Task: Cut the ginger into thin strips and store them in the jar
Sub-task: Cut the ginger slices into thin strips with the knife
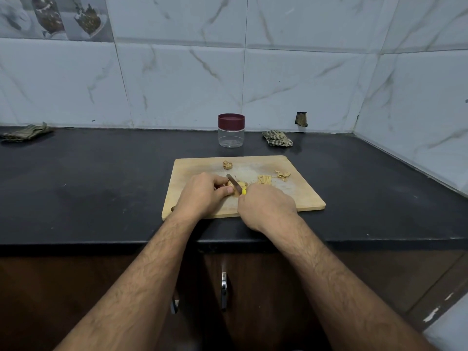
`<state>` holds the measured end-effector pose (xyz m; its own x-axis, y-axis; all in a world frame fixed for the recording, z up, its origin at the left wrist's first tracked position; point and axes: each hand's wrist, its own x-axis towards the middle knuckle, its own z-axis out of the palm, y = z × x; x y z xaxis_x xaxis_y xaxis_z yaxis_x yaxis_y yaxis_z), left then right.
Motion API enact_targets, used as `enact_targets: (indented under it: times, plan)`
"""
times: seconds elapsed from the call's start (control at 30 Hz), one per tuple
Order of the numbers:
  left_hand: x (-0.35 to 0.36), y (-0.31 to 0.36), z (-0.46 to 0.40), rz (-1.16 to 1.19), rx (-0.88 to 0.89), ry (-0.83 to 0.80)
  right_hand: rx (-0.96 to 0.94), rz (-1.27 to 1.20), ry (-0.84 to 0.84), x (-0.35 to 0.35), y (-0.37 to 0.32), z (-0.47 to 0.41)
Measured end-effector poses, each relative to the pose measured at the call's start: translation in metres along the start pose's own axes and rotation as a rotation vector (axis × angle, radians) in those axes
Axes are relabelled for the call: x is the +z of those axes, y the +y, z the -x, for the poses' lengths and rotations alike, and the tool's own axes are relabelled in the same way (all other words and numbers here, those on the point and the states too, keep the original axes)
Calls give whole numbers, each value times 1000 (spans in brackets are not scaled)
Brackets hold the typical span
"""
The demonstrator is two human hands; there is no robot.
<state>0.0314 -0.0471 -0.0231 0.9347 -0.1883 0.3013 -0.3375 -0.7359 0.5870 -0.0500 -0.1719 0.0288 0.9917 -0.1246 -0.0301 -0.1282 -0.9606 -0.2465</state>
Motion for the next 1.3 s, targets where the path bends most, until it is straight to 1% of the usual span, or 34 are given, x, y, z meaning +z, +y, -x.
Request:
enact_targets:
  times: [0.27, 0.5, 0.73, 0.9, 1.13, 1.3]
  plan:
    - [2, -5, -4, 37, 5, -23, -12, 58, -3, 2, -4, -1]
    - [2, -7, -6, 22, -2, -38, -4, 60, -46, 1, -7, -6]
    - [5, -7, -8, 5, -12, -22, -20, 61, -91, -3, -14, -14]
    - [4, -4, -6, -2, -44, -7, -2, 72, -117, -3, -9, 0]
    - [2, 0, -3, 4, -65, -4, -4, 67, -112, 5, 7, 20]
    - [3, 0, -3, -1, -69, 9, 12, 17, -51, 5, 16, 18]
